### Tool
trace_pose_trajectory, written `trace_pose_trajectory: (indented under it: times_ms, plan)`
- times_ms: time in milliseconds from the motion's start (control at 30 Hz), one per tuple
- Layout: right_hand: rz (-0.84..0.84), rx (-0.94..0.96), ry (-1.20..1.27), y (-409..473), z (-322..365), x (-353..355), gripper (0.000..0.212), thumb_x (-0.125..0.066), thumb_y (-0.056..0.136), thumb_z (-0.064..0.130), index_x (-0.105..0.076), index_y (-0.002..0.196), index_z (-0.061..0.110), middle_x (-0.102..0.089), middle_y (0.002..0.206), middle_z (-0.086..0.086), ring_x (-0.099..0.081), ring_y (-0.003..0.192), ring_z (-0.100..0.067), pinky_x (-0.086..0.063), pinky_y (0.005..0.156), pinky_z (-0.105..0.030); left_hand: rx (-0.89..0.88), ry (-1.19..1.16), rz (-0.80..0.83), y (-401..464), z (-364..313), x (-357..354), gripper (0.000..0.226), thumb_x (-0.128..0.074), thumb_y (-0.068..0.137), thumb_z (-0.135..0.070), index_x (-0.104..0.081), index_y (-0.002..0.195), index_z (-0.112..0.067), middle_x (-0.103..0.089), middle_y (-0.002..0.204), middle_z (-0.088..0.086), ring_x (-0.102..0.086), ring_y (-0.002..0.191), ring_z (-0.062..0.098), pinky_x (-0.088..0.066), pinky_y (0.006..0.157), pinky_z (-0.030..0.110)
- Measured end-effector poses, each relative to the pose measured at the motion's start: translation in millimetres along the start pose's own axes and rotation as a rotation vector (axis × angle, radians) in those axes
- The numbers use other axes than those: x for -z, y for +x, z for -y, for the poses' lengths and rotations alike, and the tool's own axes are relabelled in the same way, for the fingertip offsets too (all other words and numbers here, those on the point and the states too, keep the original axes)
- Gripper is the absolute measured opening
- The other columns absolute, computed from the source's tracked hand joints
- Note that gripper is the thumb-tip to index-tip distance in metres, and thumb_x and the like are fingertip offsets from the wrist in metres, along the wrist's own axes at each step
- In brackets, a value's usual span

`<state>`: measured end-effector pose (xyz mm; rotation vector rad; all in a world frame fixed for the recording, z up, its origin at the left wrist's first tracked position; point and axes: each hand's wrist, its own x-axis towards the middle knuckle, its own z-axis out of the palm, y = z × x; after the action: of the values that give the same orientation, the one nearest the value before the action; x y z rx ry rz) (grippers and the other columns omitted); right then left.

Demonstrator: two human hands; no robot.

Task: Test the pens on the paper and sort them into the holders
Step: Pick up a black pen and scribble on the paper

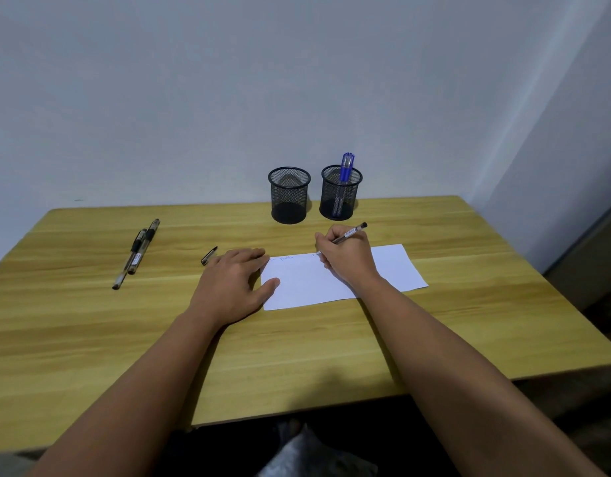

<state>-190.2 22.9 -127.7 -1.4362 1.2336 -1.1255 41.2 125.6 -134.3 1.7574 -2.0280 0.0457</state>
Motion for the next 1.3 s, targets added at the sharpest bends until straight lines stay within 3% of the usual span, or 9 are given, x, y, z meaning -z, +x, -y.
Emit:
trace_pose_trajectory:
  times_ms: [167, 333, 700, 933, 1033, 1167, 1300]
  plan:
    - [-0.017, -0.001, 0.006, 2.1, -0.8, 2.6, 0.041, -0.075, 0.098, 0.016, -0.055, 0.064, 0.005, -0.064, 0.070, -0.033, -0.062, 0.058, -0.027, -0.050, 0.056, -0.035, -0.005, -0.006, -0.009, -0.3, -0.8, 0.3, 0.059, -0.052, 0.086, -0.064, -0.067, 0.130, -0.028, -0.060, 0.142, -0.009, -0.051, 0.133, 0.016, -0.040, 0.105, 0.046]
    - [0.006, 0.005, -0.041, 1.5, -1.9, 0.2, 0.040, -0.077, 0.097, 0.019, -0.057, 0.073, -0.007, -0.063, 0.069, -0.033, -0.058, 0.054, -0.024, -0.048, 0.054, -0.033, -0.007, -0.008, -0.009, 0.8, -0.2, -0.6, 0.058, -0.053, 0.087, -0.063, -0.068, 0.130, -0.027, -0.061, 0.142, -0.009, -0.051, 0.133, 0.017, -0.039, 0.105, 0.046]
    - [-0.029, 0.001, -0.052, -0.7, 0.3, 0.8, 0.040, -0.073, 0.099, 0.017, -0.054, 0.077, -0.011, -0.060, 0.072, -0.037, -0.057, 0.053, -0.025, -0.048, 0.052, -0.031, 0.000, -0.021, -0.008, 0.1, -0.6, -0.3, 0.060, -0.052, 0.086, -0.064, -0.067, 0.131, -0.027, -0.060, 0.142, -0.010, -0.050, 0.134, 0.016, -0.038, 0.106, 0.045]
    - [-0.036, -0.024, -0.042, -1.4, 1.7, 1.5, 0.039, -0.069, 0.098, 0.015, -0.048, 0.080, -0.013, -0.058, 0.071, -0.036, -0.059, 0.058, -0.028, -0.049, 0.058, -0.038, 0.000, -0.021, -0.006, 0.9, -0.2, -1.3, 0.061, -0.051, 0.085, -0.065, -0.068, 0.130, -0.027, -0.061, 0.141, -0.010, -0.051, 0.133, 0.015, -0.040, 0.104, 0.046]
    - [-0.067, -0.022, -0.035, -2.8, 2.7, 2.0, 0.038, -0.068, 0.098, 0.015, -0.048, 0.080, -0.012, -0.059, 0.073, -0.038, -0.058, 0.058, -0.029, -0.049, 0.058, -0.038, 0.002, -0.020, -0.006, 0.3, -0.7, -0.9, 0.061, -0.051, 0.085, -0.065, -0.068, 0.130, -0.027, -0.060, 0.142, -0.010, -0.051, 0.133, 0.016, -0.040, 0.105, 0.047]
    - [-0.092, -0.037, -0.006, -0.5, 0.9, 3.5, 0.039, -0.069, 0.099, 0.016, -0.047, 0.080, -0.011, -0.058, 0.068, -0.029, -0.060, 0.059, -0.028, -0.050, 0.058, -0.038, 0.005, -0.016, -0.006, -0.4, -0.9, -0.1, 0.062, -0.050, 0.085, -0.065, -0.067, 0.132, -0.028, -0.060, 0.142, -0.010, -0.050, 0.134, 0.015, -0.037, 0.107, 0.046]
    - [-0.074, -0.026, -0.020, -1.0, 0.7, 3.0, 0.041, -0.071, 0.098, 0.017, -0.048, 0.073, -0.006, -0.059, 0.070, -0.036, -0.060, 0.058, -0.029, -0.049, 0.059, -0.039, 0.001, -0.014, -0.006, -0.5, -1.2, -1.0, 0.062, -0.050, 0.085, -0.066, -0.067, 0.131, -0.028, -0.060, 0.142, -0.011, -0.051, 0.133, 0.016, -0.037, 0.105, 0.045]
